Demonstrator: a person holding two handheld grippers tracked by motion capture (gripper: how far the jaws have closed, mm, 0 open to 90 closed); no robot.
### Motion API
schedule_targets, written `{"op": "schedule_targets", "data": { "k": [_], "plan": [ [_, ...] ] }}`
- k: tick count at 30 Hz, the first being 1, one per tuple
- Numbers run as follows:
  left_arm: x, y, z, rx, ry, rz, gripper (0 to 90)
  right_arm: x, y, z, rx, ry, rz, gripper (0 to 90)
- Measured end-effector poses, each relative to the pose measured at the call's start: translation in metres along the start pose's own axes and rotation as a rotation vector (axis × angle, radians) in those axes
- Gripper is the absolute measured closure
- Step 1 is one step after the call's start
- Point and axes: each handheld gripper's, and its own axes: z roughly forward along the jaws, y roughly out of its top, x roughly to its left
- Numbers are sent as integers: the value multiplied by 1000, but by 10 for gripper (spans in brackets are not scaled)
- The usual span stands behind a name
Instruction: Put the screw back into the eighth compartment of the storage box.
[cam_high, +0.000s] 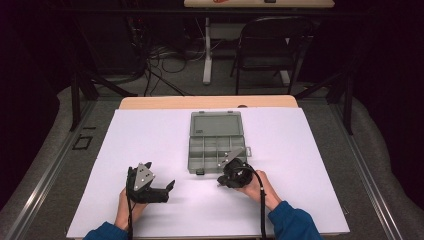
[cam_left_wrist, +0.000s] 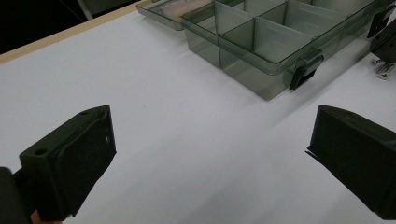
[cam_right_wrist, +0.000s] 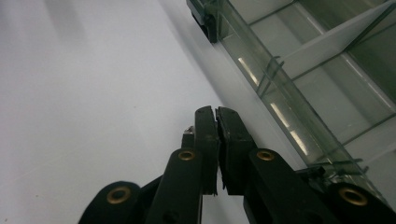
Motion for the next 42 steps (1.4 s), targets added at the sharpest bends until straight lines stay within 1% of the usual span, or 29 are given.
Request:
{"op": "schedule_targets", "data": {
  "k": [1, 2, 3, 4, 7, 10, 11, 12, 15, 16, 17, 19, 22, 24, 25, 26, 27, 28, 29, 31, 32, 33, 34, 36, 38, 40, 41, 42],
  "plan": [
    [0, 0, 0, -1, -1, -1, 0, 0, 1, -2, 7, -1, -8, 871],
    [0, 0, 0, 0, -3, 0, 0, 0, 0, -2, -21, -7, -9, 870],
    [0, 0, -1, 0, -6, -1, 0, 1, 1, -4, -2, -6, -11, 871],
    [0, 0, 0, -1, -8, -5, 0, 1, 1, -5, -11, -12, -10, 871],
    [0, 0, 0, 0, -10, 1, 0, 2, 1, -10, -6, -14, -9, 871],
    [0, 0, 0, 1, -13, 2, 0, 2, 0, -13, -10, -19, -20, 871],
    [0, 0, 0, 1, -15, 1, 0, 3, 0, -13, -13, -24, -11, 871],
    [0, 0, 0, 1, -15, 1, 0, 3, 0, -14, -15, -27, -20, 871],
    [0, 0, 1, 2, -14, 2, 0, 3, -1, -18, -16, -29, -21, 871],
    [0, 0, 0, 1, -14, 1, 0, 4, -3, -17, -50, -36, -15, 871],
    [0, 0, 0, 2, -13, 1, 0, 4, -2, -21, -19, -32, -26, 871],
    [0, 0, 0, 1, -15, 1, 0, 5, -3, -24, -32, -38, -18, 870],
    [0, 0, 0, 3, -14, 2, 0, 4, -3, -30, -26, -43, -29, 871],
    [0, -1, 0, 5, -14, 3, 0, 4, -5, -34, -38, -50, -14, 871],
    [0, -1, 0, 5, -13, -2, 0, 3, -6, -35, -59, -58, -13, 871],
    [0, -1, 0, 4, -10, -5, 0, 3, -6, -39, -37, -55, -11, 871],
    [0, -1, 0, 5, -9, -6, 0, 2, -6, -40, -58, -63, -8, 870],
    [0, -1, 0, 7, -10, -8, 0, 1, -6, -43, -50, -64, -9, 871],
    [0, -1, 0, 8, -10, -7, 0, 0, -7, -45, -54, -66, -7, 870],
    [0, -1, 0, 12, -12, -6, 0, -1, -8, -47, -79, -79, 2, 871],
    [0, -1, 0, 14, -14, -5, 0, -2, -7, -50, -68, -83, -2, 871],
    [0, -1, 1, 15, -15, -3, 0, -3, -8, -53, -71, -86, 3, 871],
    [0, -1, 1, 15, -15, -6, 0, -4, -8, -54, -86, -95, 6, 870],
    [0, -1, 1, 14, -13, -2, 0, -6, -8, -59, -81, -100, 10, 871],
    [0, -1, 1, 13, -13, -4, 0, -8, -8, -61, -98, -112, 14, 871],
    [-1, -1, 1, 11, -13, -7, 0, -10, -8, -65, -95, -126, 18, 871],
    [-1, -1, 1, 10, -13, -10, 0, -11, -8, -66, -89, -123, 17, 871],
    [-1, -1, 1, 12, -12, -5, 0, -12, -8, -67, -95, -126, 21, 871]
  ]
}}
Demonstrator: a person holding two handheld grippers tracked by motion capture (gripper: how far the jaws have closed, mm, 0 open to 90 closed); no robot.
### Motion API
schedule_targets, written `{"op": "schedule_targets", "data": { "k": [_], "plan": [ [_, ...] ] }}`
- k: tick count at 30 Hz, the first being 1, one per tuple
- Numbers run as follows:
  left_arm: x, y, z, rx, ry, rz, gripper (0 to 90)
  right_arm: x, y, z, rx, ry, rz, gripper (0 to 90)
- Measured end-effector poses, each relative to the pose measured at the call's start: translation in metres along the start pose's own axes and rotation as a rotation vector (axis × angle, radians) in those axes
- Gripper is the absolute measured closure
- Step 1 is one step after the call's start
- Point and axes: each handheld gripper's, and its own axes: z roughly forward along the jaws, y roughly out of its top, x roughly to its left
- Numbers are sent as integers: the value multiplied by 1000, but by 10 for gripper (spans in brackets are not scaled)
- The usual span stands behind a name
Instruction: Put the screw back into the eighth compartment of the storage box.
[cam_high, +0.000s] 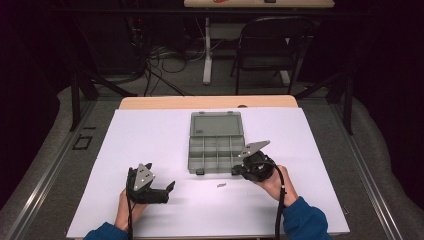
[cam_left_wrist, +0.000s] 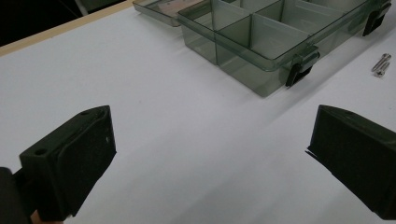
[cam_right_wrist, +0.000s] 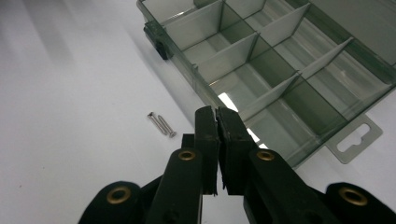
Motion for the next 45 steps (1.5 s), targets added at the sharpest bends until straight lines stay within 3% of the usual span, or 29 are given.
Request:
{"op": "schedule_targets", "data": {
  "k": [3, 22, 30, 33, 42, 45],
  "plan": [
    [0, 0, 0, 2, 0, 2, 0, -2, 0, 0, -27, -18, 10, 871],
    [0, 0, 0, 2, 4, 5, 0, -16, 10, 2, -25, -102, 29, 871],
    [0, 0, 0, 5, 5, 11, 0, -26, 15, 15, 41, -142, 32, 871],
    [0, 0, 0, 3, 4, 6, 0, -30, 16, 21, 43, -133, 43, 871],
    [0, 0, 1, 4, 1, 18, 0, -35, 19, 35, 121, -158, 44, 870],
    [0, 0, 1, 3, 2, 12, 0, -35, 18, 37, 119, -154, 55, 870]
  ]
}}
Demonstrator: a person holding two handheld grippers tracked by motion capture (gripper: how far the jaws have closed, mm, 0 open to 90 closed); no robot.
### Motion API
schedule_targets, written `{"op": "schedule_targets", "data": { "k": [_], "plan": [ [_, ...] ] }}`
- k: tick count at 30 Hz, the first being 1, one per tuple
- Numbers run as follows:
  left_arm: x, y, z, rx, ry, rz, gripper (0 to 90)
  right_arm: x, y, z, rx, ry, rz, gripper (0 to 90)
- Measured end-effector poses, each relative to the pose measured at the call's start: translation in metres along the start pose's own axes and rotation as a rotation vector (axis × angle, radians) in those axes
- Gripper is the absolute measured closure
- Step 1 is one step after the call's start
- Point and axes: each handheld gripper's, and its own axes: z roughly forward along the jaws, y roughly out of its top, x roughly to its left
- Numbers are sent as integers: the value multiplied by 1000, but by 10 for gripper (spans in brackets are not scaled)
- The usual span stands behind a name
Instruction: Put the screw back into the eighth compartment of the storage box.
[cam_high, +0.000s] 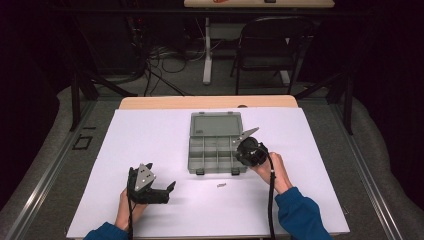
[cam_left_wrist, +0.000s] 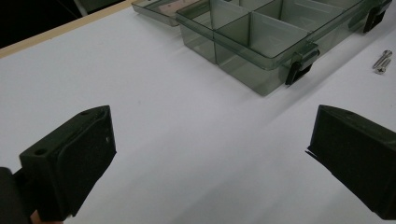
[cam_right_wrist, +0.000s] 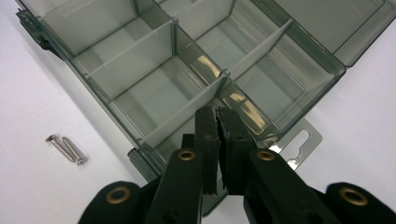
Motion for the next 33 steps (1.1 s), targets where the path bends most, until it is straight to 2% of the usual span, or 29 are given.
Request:
{"op": "schedule_targets", "data": {
  "k": [1, 3, 6, 7, 8, 9, 13, 14, 16, 24, 25, 29, 32, 33],
  "plan": [
    [0, 0, 0, 0, 0, 0, 0, 0, 0, 2, -18, 3, -3, 869],
    [0, 0, 0, 2, 0, -1, 0, -1, 0, 1, -1, 5, -5, 860],
    [0, 0, 0, 1, 1, -1, 0, 1, 0, 1, -9, 15, 13, 747],
    [0, 0, 0, 1, 1, -1, 0, 0, 0, 0, -8, 13, -5, 715],
    [1, 0, 0, 0, 1, -2, 0, 1, 0, 0, -30, 9, -2, 666],
    [1, 0, 0, 0, 1, -2, 0, 2, 0, -2, -14, 3, -2, 640],
    [1, 0, -1, 2, 1, -3, 0, 6, 0, -11, -30, 3, -13, 392],
    [1, 0, -1, 2, 0, -1, 0, 7, 0, -13, -18, 8, -19, 362],
    [2, -1, -1, 4, 1, -1, 0, 10, -2, -15, -48, 11, -16, 292],
    [1, 0, -2, 0, 3, 1, 0, 21, -8, -25, -77, 54, -50, 157],
    [1, 0, -2, 1, 1, 2, 0, 22, -8, -27, -70, 65, -49, 151],
    [1, 0, -1, 2, 0, -4, 0, 27, -10, -29, -103, 90, -45, 124],
    [1, 0, -1, -1, 0, -6, 0, 30, -11, -30, -103, 103, -55, 103],
    [1, 0, 0, -2, 1, -7, 0, 31, -11, -31, -88, 120, -58, 91]
  ]
}}
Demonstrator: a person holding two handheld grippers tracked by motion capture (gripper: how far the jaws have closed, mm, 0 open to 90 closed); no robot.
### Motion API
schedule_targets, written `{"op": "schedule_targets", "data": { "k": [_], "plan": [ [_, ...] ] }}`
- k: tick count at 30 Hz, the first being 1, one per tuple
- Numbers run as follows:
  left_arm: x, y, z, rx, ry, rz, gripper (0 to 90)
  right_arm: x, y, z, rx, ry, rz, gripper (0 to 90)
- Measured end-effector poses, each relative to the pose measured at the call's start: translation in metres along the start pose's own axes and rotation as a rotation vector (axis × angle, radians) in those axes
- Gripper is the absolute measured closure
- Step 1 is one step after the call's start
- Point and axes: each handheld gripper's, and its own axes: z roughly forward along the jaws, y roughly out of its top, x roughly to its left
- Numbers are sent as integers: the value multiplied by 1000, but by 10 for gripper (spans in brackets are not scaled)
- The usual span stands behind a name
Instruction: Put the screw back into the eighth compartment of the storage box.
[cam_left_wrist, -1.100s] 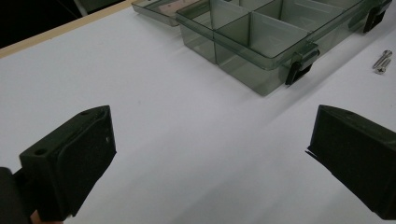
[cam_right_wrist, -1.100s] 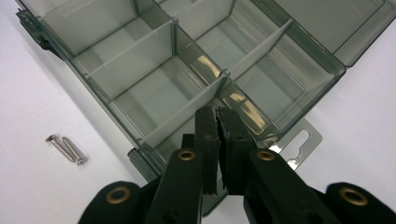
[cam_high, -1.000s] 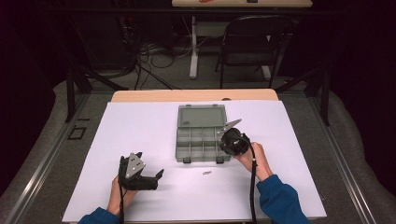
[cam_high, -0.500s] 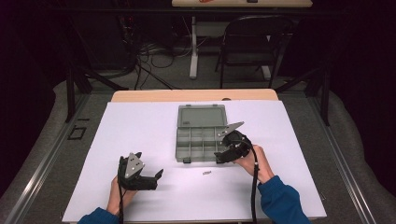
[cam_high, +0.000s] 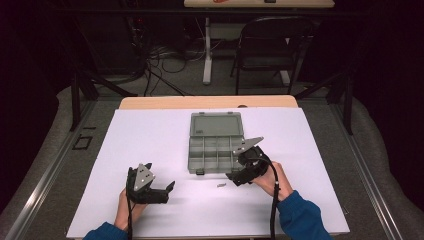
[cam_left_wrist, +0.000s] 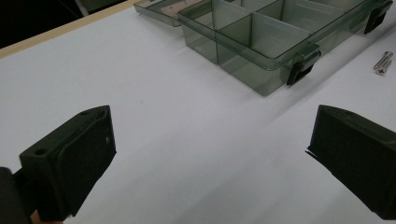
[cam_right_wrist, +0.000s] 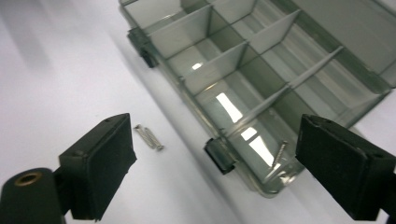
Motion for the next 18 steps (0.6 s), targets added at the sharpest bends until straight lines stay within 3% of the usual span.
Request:
{"op": "schedule_targets", "data": {
  "k": [4, 8, 18],
  "plan": [
    [0, 0, 1, 5, -3, 11, 0, 5, -2, 2, -18, 20, -5, 42],
    [1, 0, 0, 6, -1, 3, 0, 10, 0, 2, 2, 46, -20, 0],
    [0, -1, 0, 1, 0, 2, 0, 24, 0, 7, 7, 72, -66, 33]
  ]
}}
